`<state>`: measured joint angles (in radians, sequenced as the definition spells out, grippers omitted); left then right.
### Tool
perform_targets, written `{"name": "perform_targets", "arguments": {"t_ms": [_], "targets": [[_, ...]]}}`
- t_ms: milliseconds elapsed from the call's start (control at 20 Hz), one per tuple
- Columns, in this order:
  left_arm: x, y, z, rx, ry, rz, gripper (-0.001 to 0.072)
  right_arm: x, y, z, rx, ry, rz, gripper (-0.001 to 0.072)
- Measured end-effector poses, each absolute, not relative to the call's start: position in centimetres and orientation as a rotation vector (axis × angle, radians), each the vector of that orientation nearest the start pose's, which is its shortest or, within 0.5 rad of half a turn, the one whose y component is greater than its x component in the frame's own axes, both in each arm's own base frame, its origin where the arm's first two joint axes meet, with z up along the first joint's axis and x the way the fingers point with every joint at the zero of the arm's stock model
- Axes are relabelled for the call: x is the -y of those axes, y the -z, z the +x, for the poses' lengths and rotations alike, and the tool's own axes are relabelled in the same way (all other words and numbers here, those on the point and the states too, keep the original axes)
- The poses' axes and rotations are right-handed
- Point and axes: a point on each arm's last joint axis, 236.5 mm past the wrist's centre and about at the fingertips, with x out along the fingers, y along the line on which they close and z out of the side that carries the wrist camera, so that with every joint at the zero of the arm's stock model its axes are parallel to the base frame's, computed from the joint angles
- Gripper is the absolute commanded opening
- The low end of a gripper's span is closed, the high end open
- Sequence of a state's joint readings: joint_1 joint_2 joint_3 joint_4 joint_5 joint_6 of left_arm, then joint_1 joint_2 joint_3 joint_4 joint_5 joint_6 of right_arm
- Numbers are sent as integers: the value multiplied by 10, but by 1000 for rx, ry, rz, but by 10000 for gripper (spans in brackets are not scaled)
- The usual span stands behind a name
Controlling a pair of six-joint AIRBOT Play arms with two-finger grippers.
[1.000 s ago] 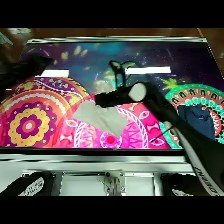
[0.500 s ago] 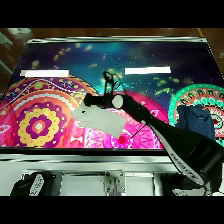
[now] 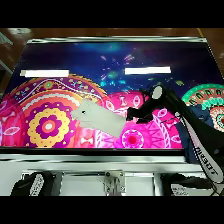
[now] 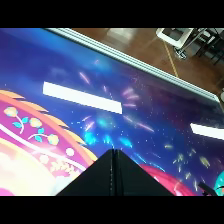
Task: Fold the shirts.
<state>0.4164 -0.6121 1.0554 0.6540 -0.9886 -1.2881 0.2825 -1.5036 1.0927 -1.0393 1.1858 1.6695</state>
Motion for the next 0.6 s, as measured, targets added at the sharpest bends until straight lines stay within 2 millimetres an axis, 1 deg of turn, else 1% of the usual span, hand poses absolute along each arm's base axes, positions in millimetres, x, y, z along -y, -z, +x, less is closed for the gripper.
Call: {"name": "perform_targets", "arguments": {"t_ms": [100,250,350,400,450,500,550,600], "targets": [[30,-294,323,-324,267,-500,34,-224,82,303,-1655,-366,484,676],[32,-291,321,-338,274,-500,34,-248,97,299,-1646,-368,562,676],[33,-289,321,-343,276,-501,34,-259,103,301,-1633,-362,611,675],[33,-289,321,-346,277,-501,34,-264,105,303,-1620,-364,634,650],[33,-289,321,-347,278,-501,34,-269,104,306,-1609,-370,658,492],[34,-288,320,-349,278,-500,35,-274,104,309,-1595,-378,679,225],[34,-288,320,-349,278,-500,34,-279,102,311,-1581,-389,702,74],[34,-288,320,-349,279,-500,34,-283,99,316,-1562,-401,728,66]]}}
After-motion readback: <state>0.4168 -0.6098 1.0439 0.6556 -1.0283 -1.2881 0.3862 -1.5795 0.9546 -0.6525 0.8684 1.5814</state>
